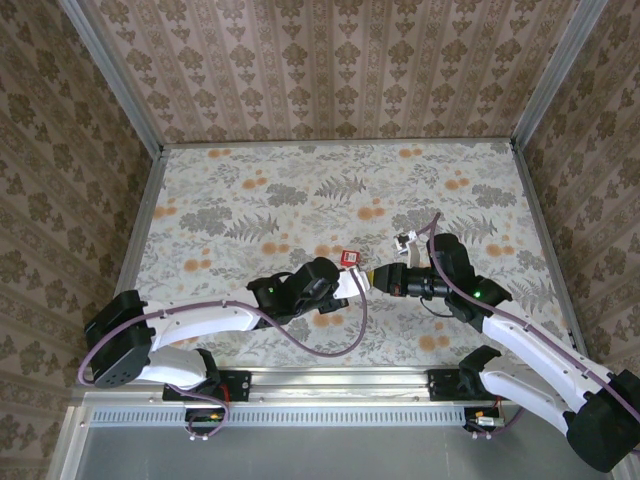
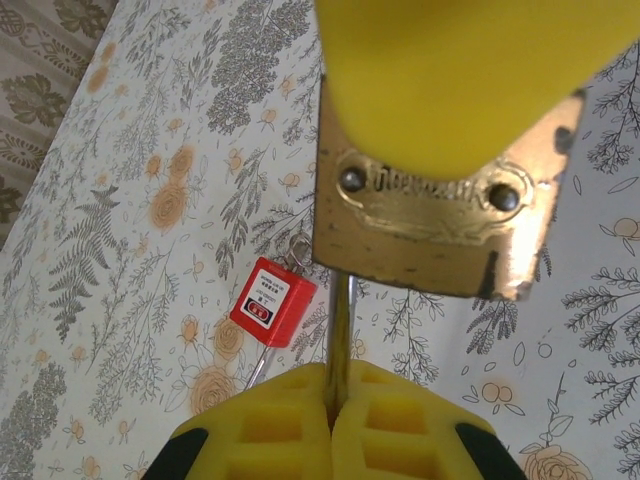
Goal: Unlock with the key
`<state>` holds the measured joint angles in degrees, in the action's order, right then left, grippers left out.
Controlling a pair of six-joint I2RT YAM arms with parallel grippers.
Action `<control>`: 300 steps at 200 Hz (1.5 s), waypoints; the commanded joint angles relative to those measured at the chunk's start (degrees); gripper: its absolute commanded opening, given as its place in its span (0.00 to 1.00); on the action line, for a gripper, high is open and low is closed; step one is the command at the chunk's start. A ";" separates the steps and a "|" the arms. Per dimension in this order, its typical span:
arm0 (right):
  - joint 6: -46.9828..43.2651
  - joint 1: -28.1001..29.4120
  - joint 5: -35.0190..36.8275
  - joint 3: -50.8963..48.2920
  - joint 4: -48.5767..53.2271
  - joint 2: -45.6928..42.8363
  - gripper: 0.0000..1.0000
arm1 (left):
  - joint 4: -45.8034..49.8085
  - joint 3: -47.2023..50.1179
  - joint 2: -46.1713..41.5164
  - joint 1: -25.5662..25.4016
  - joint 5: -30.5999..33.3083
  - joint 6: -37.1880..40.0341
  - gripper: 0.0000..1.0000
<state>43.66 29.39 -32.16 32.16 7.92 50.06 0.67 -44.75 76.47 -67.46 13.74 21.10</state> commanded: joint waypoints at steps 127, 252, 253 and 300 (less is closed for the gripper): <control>-3.81 -6.64 2.58 2.17 -3.09 6.45 0.09 | -22.26 -1.84 11.25 6.62 3.73 0.98 0.29; -5.67 -15.87 -0.26 7.61 -13.58 22.82 0.08 | -21.30 4.75 3.04 9.10 4.20 -2.27 0.55; -5.68 -15.99 -0.26 7.67 -13.70 23.07 0.08 | -21.27 4.80 3.01 9.10 4.20 -2.28 0.55; -7.14 -18.87 2.25 11.34 -18.99 33.64 0.08 | -21.30 5.59 2.19 9.24 4.43 -2.21 0.55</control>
<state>38.52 11.70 -30.79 40.75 -5.87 79.64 -19.77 -39.97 80.14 -58.72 17.26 20.23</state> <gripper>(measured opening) 0.084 0.549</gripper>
